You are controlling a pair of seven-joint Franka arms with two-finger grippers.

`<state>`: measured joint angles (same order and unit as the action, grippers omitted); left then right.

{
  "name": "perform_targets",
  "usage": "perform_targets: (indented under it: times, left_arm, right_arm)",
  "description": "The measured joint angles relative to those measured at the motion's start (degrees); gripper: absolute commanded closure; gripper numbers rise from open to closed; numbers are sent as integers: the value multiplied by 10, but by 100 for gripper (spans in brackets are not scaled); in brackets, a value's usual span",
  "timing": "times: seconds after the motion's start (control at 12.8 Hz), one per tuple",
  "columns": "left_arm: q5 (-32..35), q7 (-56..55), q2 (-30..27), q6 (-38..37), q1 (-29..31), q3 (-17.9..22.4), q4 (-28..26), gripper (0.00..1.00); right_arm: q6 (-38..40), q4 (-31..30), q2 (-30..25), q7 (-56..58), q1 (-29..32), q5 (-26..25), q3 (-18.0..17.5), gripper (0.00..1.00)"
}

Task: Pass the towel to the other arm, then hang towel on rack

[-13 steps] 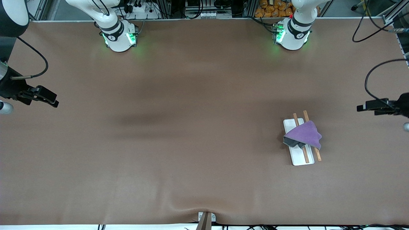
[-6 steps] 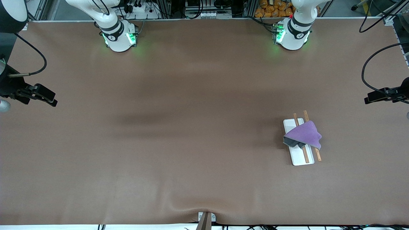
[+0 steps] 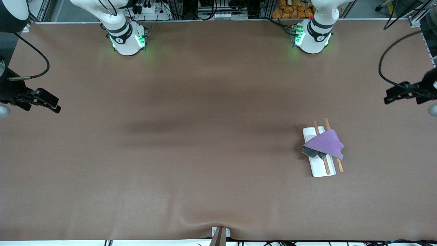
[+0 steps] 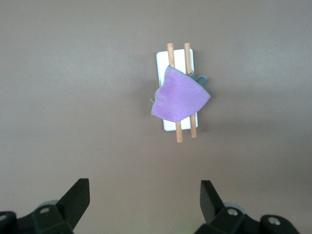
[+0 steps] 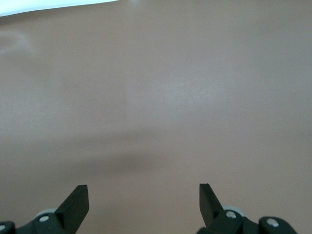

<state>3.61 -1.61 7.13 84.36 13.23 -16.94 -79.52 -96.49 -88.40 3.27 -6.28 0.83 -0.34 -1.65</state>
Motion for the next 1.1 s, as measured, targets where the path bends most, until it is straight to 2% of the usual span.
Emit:
perform_targets:
  times: [0.16, 0.31, 0.71, 1.1]
  left_arm:
    - [-15, -2, -24, -1, -72, 70, -15, 0]
    - [-37, -2, -43, -1, -88, 97, -35, 0]
    - [-43, -35, -63, -1, -125, 112, -72, 0]
    - [-43, -40, -68, 0, -128, 118, -76, 0]
  right_arm:
    - [0, 0, 0, 0, 0, 0, -1, 0]
    - [-2, 0, 0, 0, 0, 0, -1, 0]
    - [-4, 0, 0, 0, -3, 0, -1, 0]
    - [-5, 0, 0, 0, -4, 0, -1, 0]
